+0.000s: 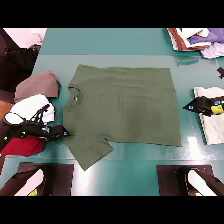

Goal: Fold the shirts.

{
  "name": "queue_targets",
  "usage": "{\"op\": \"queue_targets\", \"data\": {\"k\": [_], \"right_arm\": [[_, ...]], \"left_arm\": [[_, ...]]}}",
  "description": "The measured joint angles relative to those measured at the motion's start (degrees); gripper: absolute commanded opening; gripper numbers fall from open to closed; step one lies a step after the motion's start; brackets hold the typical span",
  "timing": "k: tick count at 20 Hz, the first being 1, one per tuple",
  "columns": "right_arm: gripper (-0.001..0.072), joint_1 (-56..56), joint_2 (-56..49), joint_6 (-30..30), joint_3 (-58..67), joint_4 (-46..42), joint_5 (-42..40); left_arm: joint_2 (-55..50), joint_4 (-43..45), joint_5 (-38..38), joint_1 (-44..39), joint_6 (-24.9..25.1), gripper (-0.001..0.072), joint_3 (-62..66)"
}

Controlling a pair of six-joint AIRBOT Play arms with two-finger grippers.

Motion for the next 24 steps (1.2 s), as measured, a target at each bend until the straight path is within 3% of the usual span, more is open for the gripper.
{"op": "queue_targets", "data": {"k": [1,5,6,7,10,12,22,23,24], "right_arm": [[0.0388,-0.63,0.02,0.0,-0.07,-0.02,0.15],[0.0399,-5.16,-0.66,-0.35,-3.56,-0.37,1.53],[0.0547,-6.67,-0.79,-0.81,-5.49,-0.44,1.64],[0.0637,-8.28,-0.87,-1.53,-7.8,-0.48,1.68],[0.0623,-13.68,-1.05,-3.69,-16.09,-0.63,0.61],[0.0571,-16.55,-1.07,-4.76,-21.09,-0.66,-1.4],[0.057,-17.77,-1.07,-6.29,-30.64,-3.41,-6.56],[0.0534,-16.26,-1.05,-6.16,-30.84,-3.67,-6.56],[0.0402,-14.6,-1.05,-5.77,-30.99,-4.13,-6.67]], "left_arm": [[-0.15,0.02,1.55,0.04,0.42,0.0028,-0.55],[-0.04,-2.08,2.51,0.02,1.33,0.0028,-0.68],[0.07,-2.64,2.4,0.02,1.46,0.0027,-0.15],[0.11,-3.15,2.16,0.02,1.75,0.0027,0.5],[0.22,-3.76,1.27,0.07,2.49,0.0027,3.23],[0.26,-4.07,1.03,0.09,2.75,0.0027,4.96],[0.26,-4.28,1.51,0.09,3.19,0.0028,7.39],[0.26,-4.28,1.51,0.09,3.21,0.0028,7.43],[0.26,-4.31,1.51,0.09,3.21,0.0028,7.45]]}}
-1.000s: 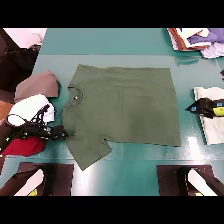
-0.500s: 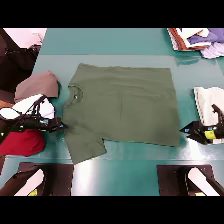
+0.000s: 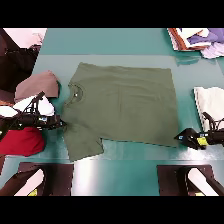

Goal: Fold the shirts.

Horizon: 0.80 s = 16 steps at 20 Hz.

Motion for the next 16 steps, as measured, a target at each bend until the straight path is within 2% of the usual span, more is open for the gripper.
{"op": "queue_targets", "data": {"k": [2,3,6,11,16], "right_arm": [[0.0376,3.65,-0.04,1.03,-0.22,-1.22,-0.33],[0.0338,5.35,-0.02,1.62,-0.24,-1.31,-0.33],[0.0017,9.09,-0.2,2.54,-0.46,-2.32,-0.66],[0.0017,12.04,0.92,3.37,1.75,-2.12,-0.46],[0.0017,12.35,6.78,5.79,17.7,2.1,-1.01]], "left_arm": [[0.0,0.02,0.02,0.0,0.02,0.0028,0.0],[0.0,0.0,0.0,0.0,0.02,0.0028,0.0],[0.0,0.0,-0.13,0.0,0.02,0.0027,0.0],[0.07,-0.04,-1.51,0.0,0.0,0.0027,2.64],[2.25,-1.2,-4.09,-0.04,-0.31,0.0027,19.71]]}}
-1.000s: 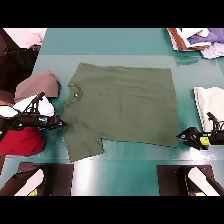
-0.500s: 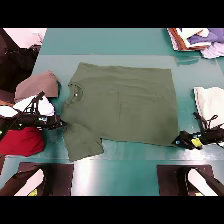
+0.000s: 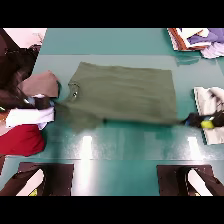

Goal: Fold the shirts.

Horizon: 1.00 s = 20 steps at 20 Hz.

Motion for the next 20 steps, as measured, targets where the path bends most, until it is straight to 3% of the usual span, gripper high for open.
{"op": "queue_targets", "data": {"k": [6,11,16,20], "right_arm": [[0.0017,0.02,3.89,2.14,32.72,3.17,-5.92],[0.0017,0.0,1.31,2.6,59.43,2.78,-5.55],[0.0017,0.0,-2.05,3.39,76.06,-0.39,0.26],[0.0016,0.0,-1.68,4.02,72.96,-5.53,2.69]], "left_arm": [[2.67,-1.4,-0.22,-0.02,-0.24,0.0027,37.35],[3.17,-1.51,3.61,0.07,-1.64,0.0027,63.63],[3.34,-5.31,5.62,0.07,-4.87,0.0027,74.73],[3.34,-7.52,5.33,0.07,-5.84,0.0027,72.67]]}}
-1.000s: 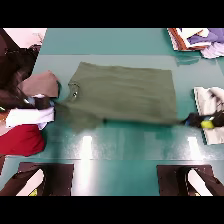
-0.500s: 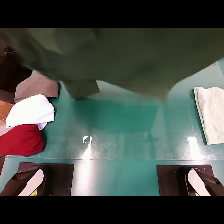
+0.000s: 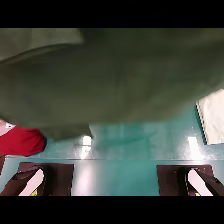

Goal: Fold the shirts.

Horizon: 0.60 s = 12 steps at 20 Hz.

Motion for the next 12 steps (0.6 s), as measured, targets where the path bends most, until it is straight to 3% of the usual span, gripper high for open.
{"op": "queue_targets", "data": {"k": [5,12], "right_arm": [[0.0016,1.68,-5.9,0.17,-9.14,-1.97,3.78],[0.0016,8.66,-26.12,0.15,-20.26,-3.39,4.17]], "left_arm": [[-2.47,0.66,-4.22,-0.07,-0.26,0.0027,-18.03],[-16.13,2.16,-4.74,-0.17,3.8,0.0028,-44.96]]}}
